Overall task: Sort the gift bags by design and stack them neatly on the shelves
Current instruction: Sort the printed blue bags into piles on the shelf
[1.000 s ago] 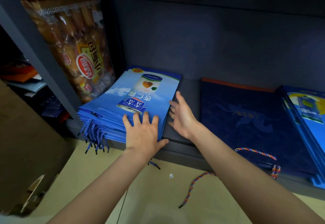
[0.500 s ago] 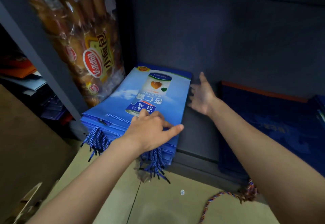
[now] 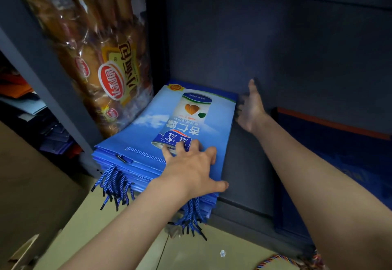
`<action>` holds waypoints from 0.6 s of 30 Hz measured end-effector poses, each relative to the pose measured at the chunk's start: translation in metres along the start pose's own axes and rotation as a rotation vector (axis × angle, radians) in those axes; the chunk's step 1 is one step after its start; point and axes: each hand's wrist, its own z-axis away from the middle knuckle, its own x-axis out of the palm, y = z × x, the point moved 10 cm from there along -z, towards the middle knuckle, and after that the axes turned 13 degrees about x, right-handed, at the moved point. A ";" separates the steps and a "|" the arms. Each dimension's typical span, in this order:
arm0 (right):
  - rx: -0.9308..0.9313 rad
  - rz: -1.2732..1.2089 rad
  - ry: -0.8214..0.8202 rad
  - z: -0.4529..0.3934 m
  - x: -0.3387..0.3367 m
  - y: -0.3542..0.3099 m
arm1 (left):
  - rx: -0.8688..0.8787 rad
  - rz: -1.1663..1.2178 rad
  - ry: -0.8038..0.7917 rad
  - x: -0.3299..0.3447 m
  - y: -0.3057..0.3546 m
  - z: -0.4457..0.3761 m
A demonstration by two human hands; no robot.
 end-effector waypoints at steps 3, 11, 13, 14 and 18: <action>0.006 0.011 -0.043 -0.002 -0.004 0.003 | 0.003 -0.016 0.015 0.002 0.000 0.001; -0.017 0.368 -0.149 0.065 0.001 0.021 | 0.127 0.092 0.057 -0.018 -0.005 0.012; 0.010 0.496 -0.200 0.092 -0.002 0.042 | 0.195 0.080 0.086 -0.029 -0.020 0.026; 0.023 0.566 -0.218 0.108 -0.003 0.054 | 0.229 0.041 0.094 -0.034 -0.028 0.035; 0.054 0.900 -0.264 0.155 0.005 0.095 | 0.229 -0.212 -0.011 -0.030 -0.078 0.068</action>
